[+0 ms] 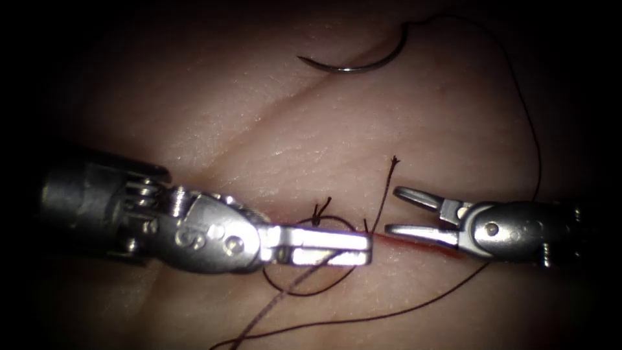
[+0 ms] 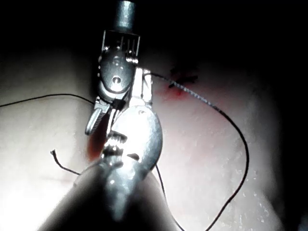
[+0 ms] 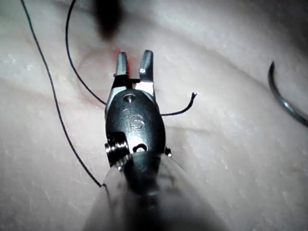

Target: Wound Closure

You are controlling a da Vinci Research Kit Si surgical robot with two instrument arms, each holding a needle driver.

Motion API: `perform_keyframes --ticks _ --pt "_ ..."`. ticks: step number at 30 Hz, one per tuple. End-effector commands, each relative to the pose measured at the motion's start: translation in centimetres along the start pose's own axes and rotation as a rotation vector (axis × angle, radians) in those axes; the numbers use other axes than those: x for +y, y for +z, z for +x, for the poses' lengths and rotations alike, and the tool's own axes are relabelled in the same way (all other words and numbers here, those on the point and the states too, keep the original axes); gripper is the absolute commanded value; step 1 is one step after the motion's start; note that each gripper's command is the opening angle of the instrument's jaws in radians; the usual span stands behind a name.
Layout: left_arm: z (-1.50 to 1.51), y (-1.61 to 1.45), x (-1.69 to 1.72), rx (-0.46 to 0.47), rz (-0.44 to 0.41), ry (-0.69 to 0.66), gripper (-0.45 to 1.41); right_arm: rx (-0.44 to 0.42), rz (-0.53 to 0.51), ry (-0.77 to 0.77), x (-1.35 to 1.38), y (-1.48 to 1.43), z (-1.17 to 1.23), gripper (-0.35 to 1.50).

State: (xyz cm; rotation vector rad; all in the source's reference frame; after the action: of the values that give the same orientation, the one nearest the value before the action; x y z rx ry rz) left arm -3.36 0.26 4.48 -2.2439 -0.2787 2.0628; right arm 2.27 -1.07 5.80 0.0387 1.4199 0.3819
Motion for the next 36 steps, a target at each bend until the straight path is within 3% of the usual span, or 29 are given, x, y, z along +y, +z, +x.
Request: perform_keyframes --ticks 1,4,9,12,19,25,31,36 --pt "-0.02 0.02 -0.01 0.003 -0.004 -0.003 -0.45 0.013 0.007 -0.002 -0.10 0.23 -0.05 -0.09" --pt "0.05 -0.03 -0.03 0.005 -0.007 -0.008 -0.45 0.023 0.015 -0.004 -0.11 0.48 -0.05 -0.28" --pt "0.12 -0.09 0.05 -0.004 -0.021 -0.008 -0.45 0.037 0.038 -0.013 -0.07 0.88 -0.08 -0.34" --pt "0.16 -0.17 0.10 -0.012 -0.042 -0.008 -0.45 0.032 0.074 -0.024 -0.13 1.16 -0.11 -0.35" --pt "0.20 -0.22 0.07 0.032 -0.109 -0.012 -0.45 0.025 0.128 -0.042 -0.20 1.42 -0.24 -0.35" --pt "0.21 -0.24 -0.06 0.077 -0.164 -0.016 -0.45 0.043 0.243 -0.028 -0.41 1.77 -0.45 -0.35" --pt "0.11 -0.42 -0.32 0.096 -0.174 -0.027 -0.45 0.074 0.324 -0.006 -0.52 1.88 -0.51 -0.35" --pt "-0.17 -0.61 -0.53 0.084 -0.167 -0.029 -0.45 0.111 0.393 0.012 -0.54 1.80 -0.50 -0.35"
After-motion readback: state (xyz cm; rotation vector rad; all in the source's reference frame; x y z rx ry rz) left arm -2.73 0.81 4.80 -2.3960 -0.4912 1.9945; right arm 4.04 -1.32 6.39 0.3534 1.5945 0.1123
